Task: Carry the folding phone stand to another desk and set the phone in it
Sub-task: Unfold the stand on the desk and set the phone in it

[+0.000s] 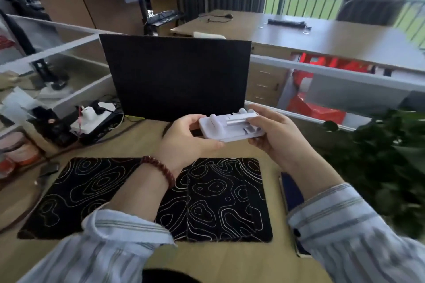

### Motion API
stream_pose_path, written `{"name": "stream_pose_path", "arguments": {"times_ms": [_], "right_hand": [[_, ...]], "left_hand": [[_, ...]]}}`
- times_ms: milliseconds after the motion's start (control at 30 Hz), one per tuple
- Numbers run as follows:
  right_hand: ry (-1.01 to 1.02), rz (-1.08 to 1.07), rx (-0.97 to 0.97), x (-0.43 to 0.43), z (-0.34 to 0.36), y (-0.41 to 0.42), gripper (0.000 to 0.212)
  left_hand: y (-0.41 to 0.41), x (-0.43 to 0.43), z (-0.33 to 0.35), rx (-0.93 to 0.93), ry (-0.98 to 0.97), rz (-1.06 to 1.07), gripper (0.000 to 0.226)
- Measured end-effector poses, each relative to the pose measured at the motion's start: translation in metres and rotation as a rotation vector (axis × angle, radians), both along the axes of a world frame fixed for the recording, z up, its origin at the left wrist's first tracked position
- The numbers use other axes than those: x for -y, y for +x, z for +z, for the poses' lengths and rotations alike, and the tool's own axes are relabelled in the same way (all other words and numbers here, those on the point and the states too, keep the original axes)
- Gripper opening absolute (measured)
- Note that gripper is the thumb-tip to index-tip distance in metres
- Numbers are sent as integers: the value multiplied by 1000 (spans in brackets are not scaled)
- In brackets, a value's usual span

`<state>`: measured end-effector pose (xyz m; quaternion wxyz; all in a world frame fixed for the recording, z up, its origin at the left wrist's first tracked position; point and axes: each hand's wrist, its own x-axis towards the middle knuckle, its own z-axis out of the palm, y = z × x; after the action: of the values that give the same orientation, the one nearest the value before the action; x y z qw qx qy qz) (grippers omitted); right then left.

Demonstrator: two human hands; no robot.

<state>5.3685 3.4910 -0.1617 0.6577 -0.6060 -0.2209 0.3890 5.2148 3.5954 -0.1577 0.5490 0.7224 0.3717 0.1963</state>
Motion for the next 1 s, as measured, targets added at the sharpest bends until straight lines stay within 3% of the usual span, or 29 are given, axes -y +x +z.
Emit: {"name": "stream_pose_path", "arguments": {"times_ms": [200, 567, 800, 1000], "right_hand": [[18, -125, 18, -3, 1, 47, 12], [-69, -259, 72, -41, -47, 128, 23], [-198, -346, 250, -67, -114, 182, 22], [-324, -266, 336, -78, -187, 205, 12]], "left_hand": [[59, -20, 0, -83, 8, -113, 75], [147, -59, -42, -127, -28, -320, 74], [199, -78, -106, -221, 111, -361, 72], [222, -84, -181, -312, 198, -460, 58]]}}
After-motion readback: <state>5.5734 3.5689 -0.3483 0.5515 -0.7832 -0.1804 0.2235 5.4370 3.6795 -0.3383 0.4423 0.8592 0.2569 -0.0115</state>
